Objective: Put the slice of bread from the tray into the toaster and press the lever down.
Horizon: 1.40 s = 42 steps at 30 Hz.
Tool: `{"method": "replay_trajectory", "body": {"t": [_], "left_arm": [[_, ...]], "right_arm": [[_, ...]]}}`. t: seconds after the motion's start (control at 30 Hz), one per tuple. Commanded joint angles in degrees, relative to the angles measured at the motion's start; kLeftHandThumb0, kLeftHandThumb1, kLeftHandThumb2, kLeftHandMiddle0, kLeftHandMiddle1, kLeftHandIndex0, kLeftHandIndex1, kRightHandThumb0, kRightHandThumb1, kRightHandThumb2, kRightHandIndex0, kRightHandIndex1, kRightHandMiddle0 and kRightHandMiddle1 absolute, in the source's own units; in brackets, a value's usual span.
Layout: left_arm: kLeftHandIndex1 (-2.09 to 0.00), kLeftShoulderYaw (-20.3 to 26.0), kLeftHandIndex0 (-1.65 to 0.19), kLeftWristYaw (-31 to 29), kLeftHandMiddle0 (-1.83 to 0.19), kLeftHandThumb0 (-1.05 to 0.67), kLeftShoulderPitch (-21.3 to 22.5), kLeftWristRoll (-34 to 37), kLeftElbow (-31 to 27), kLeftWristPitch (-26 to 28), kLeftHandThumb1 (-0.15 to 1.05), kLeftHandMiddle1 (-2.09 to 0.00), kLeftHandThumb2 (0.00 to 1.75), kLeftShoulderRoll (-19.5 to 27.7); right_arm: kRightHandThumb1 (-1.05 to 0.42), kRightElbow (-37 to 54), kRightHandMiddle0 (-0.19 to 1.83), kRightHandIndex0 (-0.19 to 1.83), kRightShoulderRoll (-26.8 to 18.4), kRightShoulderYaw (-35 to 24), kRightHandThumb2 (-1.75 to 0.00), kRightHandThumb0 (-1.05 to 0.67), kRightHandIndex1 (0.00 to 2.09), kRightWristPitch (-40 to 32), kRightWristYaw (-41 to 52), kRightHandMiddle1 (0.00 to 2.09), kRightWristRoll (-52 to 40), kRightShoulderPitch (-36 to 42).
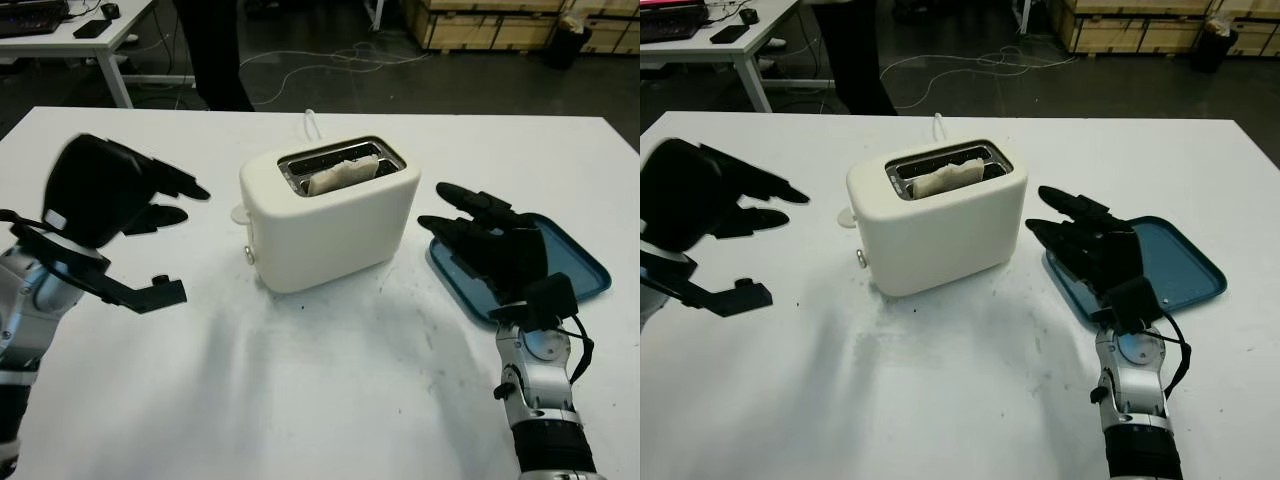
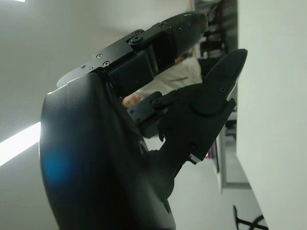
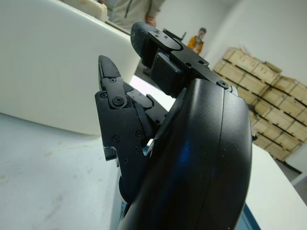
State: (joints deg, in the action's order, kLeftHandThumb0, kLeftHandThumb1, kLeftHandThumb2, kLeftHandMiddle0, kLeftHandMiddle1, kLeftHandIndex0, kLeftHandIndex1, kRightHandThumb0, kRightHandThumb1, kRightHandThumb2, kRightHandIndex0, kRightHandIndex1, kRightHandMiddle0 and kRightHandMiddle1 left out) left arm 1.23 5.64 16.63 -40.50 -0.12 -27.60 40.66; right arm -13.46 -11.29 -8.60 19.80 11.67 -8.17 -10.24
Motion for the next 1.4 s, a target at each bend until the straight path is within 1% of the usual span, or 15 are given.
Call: {"method": "replay_trajectory", "body": {"t": [0.0, 0.1, 0.17, 0.33, 0.47, 0.63, 0.73, 0.8, 0.9, 1.03, 1.2, 1.27, 1.37], "left_arm": [[-0.03, -1.2, -1.4, 1.4, -1.4, -0.32, 1.5, -1.5, 1.5, -1.0, 0.52, -0.44, 0.0, 0.2], [-0.01, -2.4, -1.41, 2.7, -1.26, -0.36, 2.2, -2.4, 3.1, -1.4, 0.54, -0.74, 0.0, -0.5], [-0.01, -3.0, -1.41, 3.3, -1.23, -0.4, 2.4, -3.0, 3.8, -1.1, 0.56, -0.81, 0.01, -0.8], [-0.01, -4.2, -1.43, 5.3, -1.22, -0.45, 2.9, -4.3, 5.3, -0.8, 0.61, -0.81, 0.02, -1.5], [-0.02, -4.8, -1.45, 8.5, -1.26, -0.49, 3.7, -5.2, 6.6, -1.0, 0.61, -0.8, 0.01, -2.2], [-0.04, -4.7, -1.51, 11.4, -1.33, -0.59, 3.8, -7.1, 5.9, 1.7, 0.67, -0.81, 0.02, -3.5], [-0.04, -4.7, -1.54, 13.3, -1.34, -0.56, 3.7, -7.6, 6.3, 2.4, 0.71, -0.89, 0.02, -4.2], [-0.05, -4.8, -1.56, 14.1, -1.33, -0.54, 3.7, -7.9, 6.4, 3.0, 0.72, -0.9, 0.01, -4.6], [-0.06, -4.9, -1.57, 13.5, -1.34, -0.47, 3.5, -7.4, 5.8, 4.5, 0.74, -0.87, 0.01, -5.5], [-0.08, -4.9, -1.57, 11.5, -1.35, -0.41, 3.1, -7.0, 4.2, 7.7, 0.74, -0.86, 0.01, -6.7], [-0.06, -5.1, -1.57, 8.1, -1.31, -0.33, 2.9, -5.8, 2.6, 10.1, 0.72, -1.03, 0.0, -7.5], [-0.06, -5.1, -1.56, 6.1, -1.29, -0.32, 2.8, -5.4, 1.6, 11.0, 0.72, -1.04, 0.0, -7.3], [-0.04, -5.1, -1.54, 4.2, -1.29, -0.32, 2.8, -5.4, 0.7, 12.2, 0.69, -1.0, 0.0, -7.3]], "right_arm": [[-0.92, 0.7, 0.92, 1.05, -0.5, -0.2, -0.03, -0.23, 0.13, -1.1, 0.1, 0.02, 0.0, -0.8], [-0.92, 0.6, 0.92, 1.04, -0.7, -0.2, -0.03, -0.23, 0.13, -0.7, 0.2, 0.02, 0.3, -0.9], [-0.92, 0.4, 0.92, 1.03, -0.8, -0.3, -0.04, -0.23, 0.12, -0.6, 0.2, 0.02, 0.4, -1.0], [-0.92, 1.0, 0.93, 1.02, -0.8, -0.7, -0.03, -0.26, 0.11, -1.8, 0.0, 0.01, -0.1, -0.8], [-0.92, 1.6, 0.93, 1.03, -0.9, -0.7, -0.03, -0.26, 0.11, -2.2, 0.2, 0.01, -0.1, -0.5], [-0.92, 1.4, 0.93, 1.04, -1.0, -0.7, -0.02, -0.24, 0.11, -1.7, 0.1, 0.0, 0.5, -0.4], [-0.92, 2.0, 0.93, 1.04, -1.0, -0.6, -0.02, -0.26, 0.1, -2.9, -0.2, 0.0, 0.8, -0.1], [-0.92, 2.0, 0.93, 1.05, -1.0, -0.5, -0.01, -0.27, 0.11, -2.6, -0.2, 0.0, 1.0, 0.0], [-0.92, 1.3, 0.93, 1.07, -1.2, -0.4, -0.01, -0.26, 0.12, -1.5, 0.0, 0.0, 1.6, 0.0], [-0.92, 1.9, 0.92, 1.05, -1.1, -0.6, -0.01, -0.26, 0.11, -2.0, 0.1, 0.0, 1.3, 0.3], [-0.92, 1.7, 0.92, 1.03, -1.1, -0.7, -0.02, -0.26, 0.1, -1.4, 0.7, 0.0, 0.9, 0.5], [-0.92, 1.8, 0.93, 1.03, -1.1, -0.8, -0.02, -0.26, 0.09, -1.2, 0.7, 0.0, 1.0, 0.6], [-0.92, 2.3, 0.93, 1.03, -0.9, -0.8, -0.02, -0.26, 0.09, -2.0, 0.6, 0.0, 0.7, 0.8]]}}
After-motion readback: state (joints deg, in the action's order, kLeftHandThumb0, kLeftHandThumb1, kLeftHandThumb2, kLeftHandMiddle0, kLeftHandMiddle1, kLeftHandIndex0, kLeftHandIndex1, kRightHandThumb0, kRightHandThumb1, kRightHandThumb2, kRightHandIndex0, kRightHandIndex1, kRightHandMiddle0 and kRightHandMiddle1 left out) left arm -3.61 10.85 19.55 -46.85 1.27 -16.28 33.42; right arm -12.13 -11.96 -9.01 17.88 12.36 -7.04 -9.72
